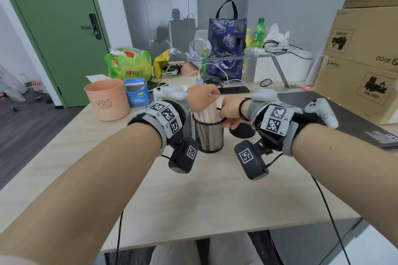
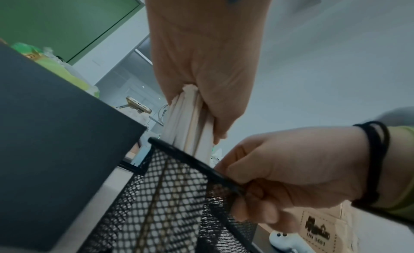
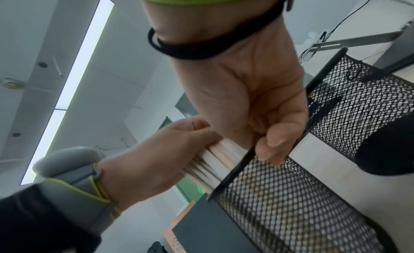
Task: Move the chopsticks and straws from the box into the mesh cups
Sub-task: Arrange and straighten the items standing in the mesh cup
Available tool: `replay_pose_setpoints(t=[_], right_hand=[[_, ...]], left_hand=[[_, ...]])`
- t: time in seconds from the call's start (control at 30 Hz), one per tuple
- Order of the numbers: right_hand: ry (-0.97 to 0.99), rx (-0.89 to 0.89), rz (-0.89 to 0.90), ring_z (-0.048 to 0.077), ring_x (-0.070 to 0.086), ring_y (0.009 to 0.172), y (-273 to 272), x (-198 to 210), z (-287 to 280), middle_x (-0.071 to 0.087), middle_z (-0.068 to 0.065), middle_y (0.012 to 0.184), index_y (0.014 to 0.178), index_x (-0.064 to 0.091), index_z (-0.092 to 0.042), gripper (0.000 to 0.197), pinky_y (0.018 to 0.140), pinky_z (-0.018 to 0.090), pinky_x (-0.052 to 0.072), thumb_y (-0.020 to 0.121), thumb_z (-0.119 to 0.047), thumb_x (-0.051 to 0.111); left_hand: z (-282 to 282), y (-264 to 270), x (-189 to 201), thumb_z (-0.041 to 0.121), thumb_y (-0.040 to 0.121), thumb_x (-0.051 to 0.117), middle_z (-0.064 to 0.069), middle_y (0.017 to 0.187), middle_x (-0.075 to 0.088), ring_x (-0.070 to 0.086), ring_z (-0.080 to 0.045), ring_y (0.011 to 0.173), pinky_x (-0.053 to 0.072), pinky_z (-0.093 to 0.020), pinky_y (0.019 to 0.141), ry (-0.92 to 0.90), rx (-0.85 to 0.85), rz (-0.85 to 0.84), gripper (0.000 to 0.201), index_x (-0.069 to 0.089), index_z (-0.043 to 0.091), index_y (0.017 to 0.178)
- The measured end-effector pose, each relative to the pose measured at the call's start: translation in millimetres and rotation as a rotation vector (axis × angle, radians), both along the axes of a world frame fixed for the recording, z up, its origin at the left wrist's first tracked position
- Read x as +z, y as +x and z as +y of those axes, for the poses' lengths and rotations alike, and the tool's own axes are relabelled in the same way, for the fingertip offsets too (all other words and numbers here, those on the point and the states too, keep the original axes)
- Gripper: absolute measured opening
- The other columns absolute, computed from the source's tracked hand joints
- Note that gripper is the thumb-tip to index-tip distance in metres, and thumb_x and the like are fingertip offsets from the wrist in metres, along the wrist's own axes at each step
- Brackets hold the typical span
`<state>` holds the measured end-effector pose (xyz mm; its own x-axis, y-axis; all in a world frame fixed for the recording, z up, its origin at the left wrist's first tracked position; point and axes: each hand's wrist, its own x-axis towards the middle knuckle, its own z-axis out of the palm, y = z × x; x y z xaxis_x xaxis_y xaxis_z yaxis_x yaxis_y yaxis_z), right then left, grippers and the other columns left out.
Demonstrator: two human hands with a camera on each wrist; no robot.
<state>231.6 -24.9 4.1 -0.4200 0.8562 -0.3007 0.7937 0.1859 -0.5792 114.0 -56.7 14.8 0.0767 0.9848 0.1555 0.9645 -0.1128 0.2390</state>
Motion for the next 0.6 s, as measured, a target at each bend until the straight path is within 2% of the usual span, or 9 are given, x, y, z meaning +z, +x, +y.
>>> replay_pose_setpoints(t=[0.13,0.2,0.27,0.33,0.4,0.43,0.5,0.53,0.6], right_hand=[[0.068,-0.115,0.047,0.013,0.055,0.026,-2,1,11,0.060,0.014,0.049,0.075,0.043,0.000,0.023,0.035,0.028,0.051,0.097,-0.007,0.039],[0.063,-0.125,0.056,0.014,0.056,0.026,0,2,16,0.060,0.011,0.039,0.074,0.045,0.001,0.025,0.037,0.028,0.053,0.097,-0.007,0.041],[0.059,-0.101,0.044,0.019,0.062,0.037,1,6,19,0.057,0.005,0.031,0.071,0.045,-0.003,0.023,0.048,0.031,0.058,0.093,-0.009,0.048],[0.070,-0.089,0.009,0.024,0.064,0.048,5,15,18,0.058,0.005,0.032,0.072,0.045,-0.002,0.022,0.060,0.034,0.060,0.091,-0.011,0.052],[0.120,-0.075,0.000,0.016,0.064,0.039,10,29,18,0.058,0.000,0.031,0.070,0.048,-0.006,0.021,0.044,0.026,0.056,0.089,-0.011,0.055],[0.152,-0.070,-0.008,0.013,0.064,0.038,10,35,19,0.060,0.000,0.034,0.070,0.050,-0.007,0.020,0.042,0.021,0.054,0.089,-0.012,0.056],[0.175,-0.081,-0.051,0.023,0.069,0.059,9,44,18,0.071,0.012,0.058,0.079,0.052,-0.002,0.014,0.063,0.030,0.061,0.087,-0.013,0.056],[0.167,-0.083,-0.092,0.029,0.067,0.068,8,45,16,0.071,0.018,0.071,0.082,0.052,0.001,0.015,0.073,0.037,0.059,0.087,-0.013,0.055],[0.097,-0.061,-0.155,0.029,0.065,0.064,1,42,11,0.070,0.020,0.075,0.088,0.051,0.005,0.020,0.070,0.035,0.057,0.088,-0.015,0.055]], left_hand=[[-1,7,15,0.027,0.100,0.040,-0.013,0.132,0.056,0.052,-0.026,0.123,0.036,-0.029,0.099,0.112,-0.003,-0.097,0.041,0.054,0.003,0.130],[-1,1,20,0.028,0.101,0.037,-0.018,0.131,0.056,0.053,-0.029,0.121,0.038,-0.032,0.098,0.105,0.002,-0.160,0.044,0.055,-0.001,0.128],[-1,-12,21,0.032,0.101,0.035,-0.017,0.134,0.050,0.049,-0.031,0.125,0.036,-0.031,0.100,0.071,0.063,-0.227,0.044,0.052,0.000,0.126],[-1,-29,20,0.034,0.101,0.035,-0.010,0.134,0.046,0.046,-0.029,0.129,0.034,-0.029,0.098,0.074,0.135,-0.270,0.038,0.050,0.006,0.122],[-3,-44,20,0.033,0.101,0.035,-0.013,0.135,0.051,0.049,-0.029,0.125,0.036,-0.031,0.092,0.069,0.215,-0.257,0.042,0.046,0.005,0.130],[-4,-53,21,0.033,0.100,0.036,-0.015,0.135,0.053,0.051,-0.031,0.124,0.037,-0.032,0.090,0.047,0.274,-0.230,0.045,0.045,0.004,0.133],[-3,-72,20,0.030,0.099,0.039,-0.017,0.130,0.055,0.052,-0.034,0.120,0.039,-0.034,0.088,0.009,0.361,-0.192,0.045,0.046,0.001,0.132],[-3,-79,18,0.028,0.097,0.041,-0.020,0.122,0.058,0.055,-0.034,0.113,0.040,-0.034,0.085,0.001,0.393,-0.178,0.041,0.050,-0.001,0.126],[-4,-90,17,0.023,0.095,0.045,-0.020,0.085,0.055,0.055,-0.028,0.078,0.040,-0.031,0.064,-0.047,0.479,-0.131,0.026,0.053,-0.001,0.087]])
